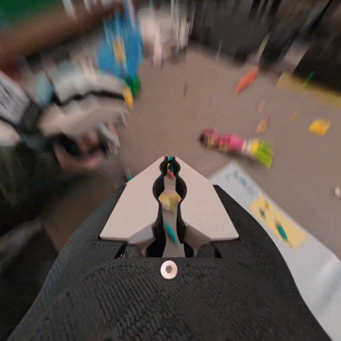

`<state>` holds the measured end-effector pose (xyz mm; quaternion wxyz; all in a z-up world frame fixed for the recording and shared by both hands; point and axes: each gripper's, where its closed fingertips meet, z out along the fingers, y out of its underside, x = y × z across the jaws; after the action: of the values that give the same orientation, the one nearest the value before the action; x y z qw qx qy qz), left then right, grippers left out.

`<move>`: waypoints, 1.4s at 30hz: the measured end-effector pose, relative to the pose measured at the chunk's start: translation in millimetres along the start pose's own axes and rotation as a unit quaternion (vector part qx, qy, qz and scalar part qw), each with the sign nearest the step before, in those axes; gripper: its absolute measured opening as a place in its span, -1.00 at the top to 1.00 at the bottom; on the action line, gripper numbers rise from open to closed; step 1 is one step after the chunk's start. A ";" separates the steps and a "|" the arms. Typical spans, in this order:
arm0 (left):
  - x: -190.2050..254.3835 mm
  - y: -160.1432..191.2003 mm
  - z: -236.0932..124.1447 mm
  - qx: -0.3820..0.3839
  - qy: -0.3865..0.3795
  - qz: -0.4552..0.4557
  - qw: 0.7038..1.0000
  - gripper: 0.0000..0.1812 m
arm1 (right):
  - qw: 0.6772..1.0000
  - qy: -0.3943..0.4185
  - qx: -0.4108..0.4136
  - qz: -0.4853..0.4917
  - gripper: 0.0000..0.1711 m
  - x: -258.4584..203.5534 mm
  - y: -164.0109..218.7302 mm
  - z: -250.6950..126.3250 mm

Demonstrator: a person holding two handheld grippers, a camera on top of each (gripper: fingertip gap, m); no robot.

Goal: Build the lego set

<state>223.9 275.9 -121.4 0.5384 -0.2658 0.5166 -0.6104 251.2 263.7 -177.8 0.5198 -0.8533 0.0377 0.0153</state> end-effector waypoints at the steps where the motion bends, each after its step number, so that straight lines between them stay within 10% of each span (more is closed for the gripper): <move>1: -0.4 -1.6 -0.8 0.001 -0.007 0.011 1.000 0.95 | 0.993 0.009 0.115 0.020 0.97 -2.7 -32.6 -9.5; 7: -1.8 -2.4 -1.8 0.000 -0.030 0.042 0.999 0.95 | 0.922 0.028 0.376 0.085 0.97 -21.7 -83.2 -32.2; 42: -3.8 5.2 0.4 -0.031 -0.047 0.076 0.995 0.96 | 0.855 -0.048 0.452 0.249 0.97 -25.1 -62.4 -12.9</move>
<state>227.3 279.9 -125.1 0.5985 -0.2709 0.5280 -0.5381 231.1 282.0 -115.0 0.8283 -0.4847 0.2264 0.1663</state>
